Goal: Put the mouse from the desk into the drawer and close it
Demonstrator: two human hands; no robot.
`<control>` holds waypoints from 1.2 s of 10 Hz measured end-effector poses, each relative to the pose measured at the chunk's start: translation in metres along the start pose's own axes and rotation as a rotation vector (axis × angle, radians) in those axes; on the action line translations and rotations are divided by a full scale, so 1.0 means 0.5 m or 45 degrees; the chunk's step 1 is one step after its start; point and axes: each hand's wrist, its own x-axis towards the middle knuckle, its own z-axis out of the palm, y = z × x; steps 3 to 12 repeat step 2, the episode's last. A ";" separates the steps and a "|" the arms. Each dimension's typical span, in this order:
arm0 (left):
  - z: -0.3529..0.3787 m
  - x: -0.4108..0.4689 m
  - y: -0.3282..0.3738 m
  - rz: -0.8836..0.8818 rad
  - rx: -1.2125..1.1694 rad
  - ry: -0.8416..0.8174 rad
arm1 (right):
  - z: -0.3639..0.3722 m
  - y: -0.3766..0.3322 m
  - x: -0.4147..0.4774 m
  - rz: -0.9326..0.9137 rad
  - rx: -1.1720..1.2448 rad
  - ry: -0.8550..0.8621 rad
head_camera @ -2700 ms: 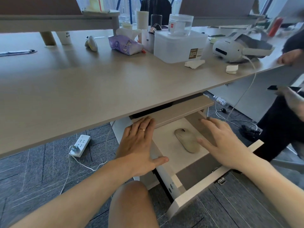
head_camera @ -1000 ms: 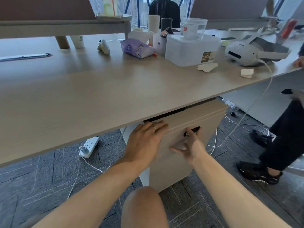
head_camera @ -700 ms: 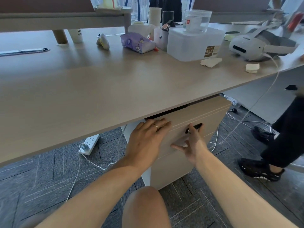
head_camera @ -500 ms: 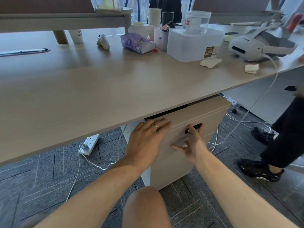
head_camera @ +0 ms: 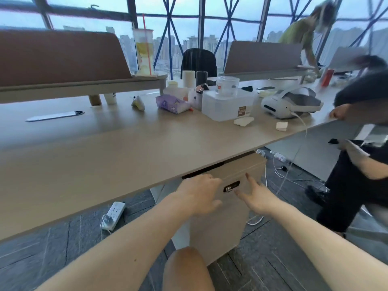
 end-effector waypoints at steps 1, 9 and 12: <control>-0.075 -0.027 0.027 0.098 -0.175 0.160 | -0.084 -0.008 -0.053 -0.118 -0.340 0.026; -0.139 -0.056 0.033 0.043 -0.267 0.266 | -0.172 -0.038 -0.119 -0.263 -0.517 0.124; -0.139 -0.056 0.033 0.043 -0.267 0.266 | -0.172 -0.038 -0.119 -0.263 -0.517 0.124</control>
